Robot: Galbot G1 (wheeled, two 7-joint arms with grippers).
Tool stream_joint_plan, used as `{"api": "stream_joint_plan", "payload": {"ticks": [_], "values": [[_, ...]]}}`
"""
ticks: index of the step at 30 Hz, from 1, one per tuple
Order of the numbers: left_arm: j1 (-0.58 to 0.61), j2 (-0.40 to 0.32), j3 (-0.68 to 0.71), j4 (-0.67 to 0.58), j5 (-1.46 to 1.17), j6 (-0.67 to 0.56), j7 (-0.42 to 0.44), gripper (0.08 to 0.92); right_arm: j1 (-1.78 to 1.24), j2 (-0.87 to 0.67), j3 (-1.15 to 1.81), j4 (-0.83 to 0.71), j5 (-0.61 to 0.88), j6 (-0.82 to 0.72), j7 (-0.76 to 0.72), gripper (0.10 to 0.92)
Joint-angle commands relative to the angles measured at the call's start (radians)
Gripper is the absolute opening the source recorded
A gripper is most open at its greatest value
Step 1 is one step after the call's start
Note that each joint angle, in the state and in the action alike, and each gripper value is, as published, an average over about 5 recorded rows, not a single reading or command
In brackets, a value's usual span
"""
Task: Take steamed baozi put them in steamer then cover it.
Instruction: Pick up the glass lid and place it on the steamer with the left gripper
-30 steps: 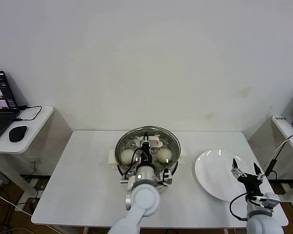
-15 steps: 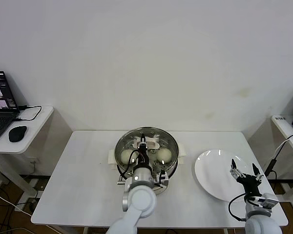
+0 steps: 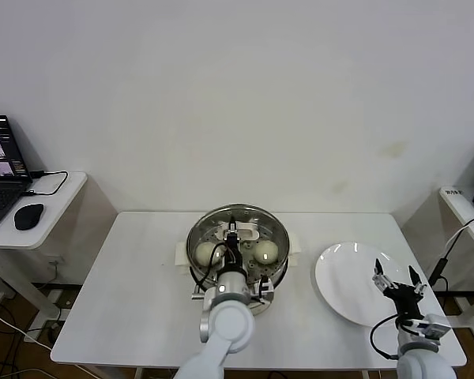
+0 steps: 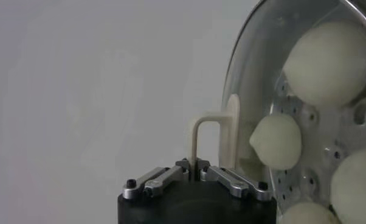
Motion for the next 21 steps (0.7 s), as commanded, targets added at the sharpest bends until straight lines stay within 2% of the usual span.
{"api": "stream_joint_plan", "payload": {"ticks": [1, 18, 21], "values": [[0.001, -0.004, 0.001, 0.007, -0.002, -0.002, -0.011, 0.133, 0.000, -0.001, 0.001, -0.002, -0.001, 0.002, 0.000, 0.822], [0.009, -0.006, 0.004, 0.007, -0.016, -0.004, -0.018, 0.134, 0.000, 0.000, 0.004, -0.003, -0.001, 0.005, -0.002, 0.823], [0.011, -0.005, 0.005, -0.005, -0.019, -0.005, -0.012, 0.165, -0.001, 0.000, 0.004, -0.004, -0.001, 0.006, -0.002, 0.822]]}}
